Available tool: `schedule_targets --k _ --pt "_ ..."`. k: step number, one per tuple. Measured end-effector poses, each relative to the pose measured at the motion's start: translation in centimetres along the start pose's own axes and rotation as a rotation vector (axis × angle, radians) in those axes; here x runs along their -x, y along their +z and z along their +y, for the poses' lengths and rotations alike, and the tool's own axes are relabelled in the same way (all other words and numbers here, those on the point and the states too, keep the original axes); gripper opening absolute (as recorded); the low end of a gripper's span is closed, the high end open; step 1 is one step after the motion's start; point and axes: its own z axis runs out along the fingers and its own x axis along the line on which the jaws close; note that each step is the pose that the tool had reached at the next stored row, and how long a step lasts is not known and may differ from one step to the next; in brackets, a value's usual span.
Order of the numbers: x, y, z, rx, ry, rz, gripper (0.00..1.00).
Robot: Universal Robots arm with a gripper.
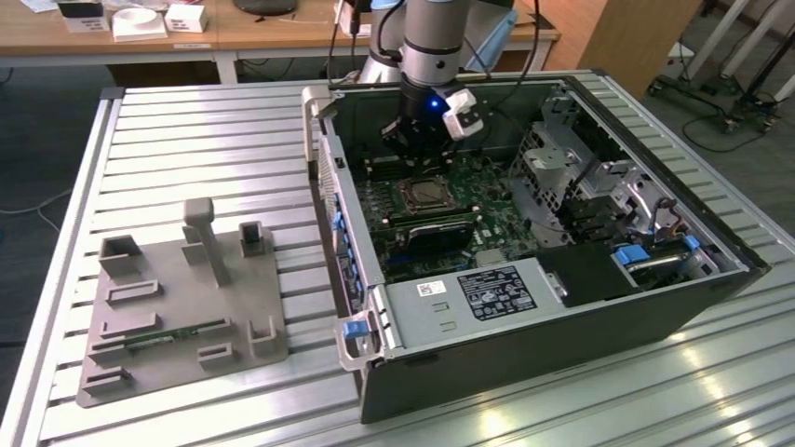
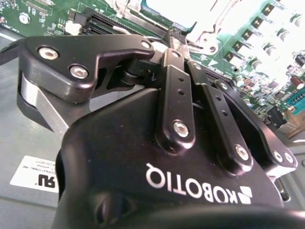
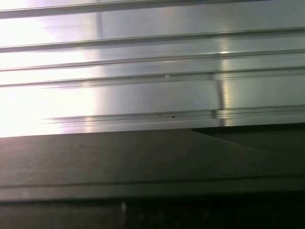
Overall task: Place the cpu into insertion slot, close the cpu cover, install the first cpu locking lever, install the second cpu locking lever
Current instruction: 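Install the first cpu locking lever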
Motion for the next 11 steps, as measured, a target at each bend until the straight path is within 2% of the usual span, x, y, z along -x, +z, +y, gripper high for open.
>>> schedule_targets --k 11 --pt "-0.02 0.00 0.32 0.0003 -0.004 -0.0001 0.10"
